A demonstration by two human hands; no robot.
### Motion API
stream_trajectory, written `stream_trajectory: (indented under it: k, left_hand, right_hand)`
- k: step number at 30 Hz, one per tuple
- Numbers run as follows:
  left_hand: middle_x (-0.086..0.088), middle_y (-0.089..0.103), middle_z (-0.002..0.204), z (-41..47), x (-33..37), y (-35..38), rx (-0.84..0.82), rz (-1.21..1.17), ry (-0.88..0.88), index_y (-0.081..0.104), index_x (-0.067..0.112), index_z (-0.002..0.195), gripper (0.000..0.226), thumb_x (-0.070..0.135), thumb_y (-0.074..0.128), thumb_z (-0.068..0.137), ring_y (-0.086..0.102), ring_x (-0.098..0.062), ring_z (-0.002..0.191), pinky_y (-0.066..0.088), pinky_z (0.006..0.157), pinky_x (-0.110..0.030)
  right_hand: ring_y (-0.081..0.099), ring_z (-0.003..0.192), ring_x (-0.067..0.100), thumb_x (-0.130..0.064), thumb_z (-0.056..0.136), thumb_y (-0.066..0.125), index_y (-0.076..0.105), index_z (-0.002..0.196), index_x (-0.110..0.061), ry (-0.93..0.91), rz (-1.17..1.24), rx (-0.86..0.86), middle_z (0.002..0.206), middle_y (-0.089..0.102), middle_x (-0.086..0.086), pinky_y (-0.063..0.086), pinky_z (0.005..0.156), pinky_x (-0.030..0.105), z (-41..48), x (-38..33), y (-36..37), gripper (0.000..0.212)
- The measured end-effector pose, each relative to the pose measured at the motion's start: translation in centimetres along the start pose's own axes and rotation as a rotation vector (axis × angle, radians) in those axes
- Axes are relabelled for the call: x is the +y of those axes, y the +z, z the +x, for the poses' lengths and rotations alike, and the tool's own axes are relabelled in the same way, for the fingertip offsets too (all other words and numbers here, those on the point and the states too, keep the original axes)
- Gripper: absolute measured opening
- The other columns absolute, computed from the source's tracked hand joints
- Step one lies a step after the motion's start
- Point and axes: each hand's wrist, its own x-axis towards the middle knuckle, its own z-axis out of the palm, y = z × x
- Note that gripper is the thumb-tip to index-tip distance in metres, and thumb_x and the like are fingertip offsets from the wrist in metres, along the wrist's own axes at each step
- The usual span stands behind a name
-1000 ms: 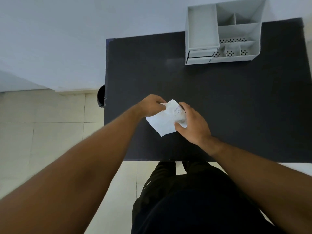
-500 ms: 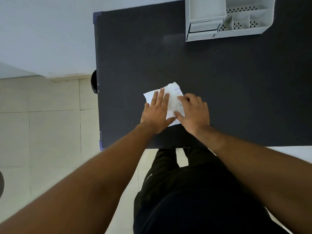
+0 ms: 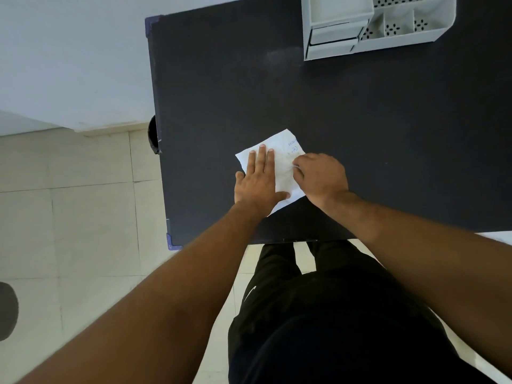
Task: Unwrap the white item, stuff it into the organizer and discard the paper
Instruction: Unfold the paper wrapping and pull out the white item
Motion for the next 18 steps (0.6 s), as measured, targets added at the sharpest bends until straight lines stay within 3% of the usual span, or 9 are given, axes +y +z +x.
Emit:
stream_trajectory:
  k: [5,13,18]
  left_hand:
    - [-0.003,-0.019,0.168,0.38,0.25,-0.21,0.006,-0.038,-0.026,-0.015,0.014,0.159,0.108,0.071,0.047,0.091,-0.012,-0.027,0.155,0.021,0.118,-0.059]
    - [-0.004,-0.019,0.167,0.6,0.31,-0.3,0.01,0.009,-0.036,-0.015,0.014,0.158,0.105,0.067,0.048,0.094,-0.01,-0.029,0.155,0.02,0.118,-0.058]
    - [-0.004,-0.021,0.167,0.6,0.38,-0.56,-0.01,-0.003,-0.037,-0.016,0.014,0.158,0.107,0.065,0.053,0.093,-0.012,-0.03,0.155,0.018,0.119,-0.058]
  right_hand:
    - [0.07,0.08,0.022,-0.032,0.104,0.047,0.067,0.109,-0.016,0.049,0.027,-0.006,0.1,0.073,0.005,0.06,0.071,0.038,0.57,-0.08,-0.47,0.026]
    - [0.071,0.084,0.027,-0.03,0.105,0.047,0.063,0.112,-0.015,0.045,0.087,0.006,0.103,0.073,0.005,0.058,0.07,0.038,0.66,0.3,-0.39,0.024]
    - [0.071,0.086,0.029,-0.03,0.102,0.054,0.057,0.129,-0.019,-0.091,-0.028,-0.011,0.112,0.071,0.008,0.059,0.068,0.039,0.81,0.86,0.12,0.029]
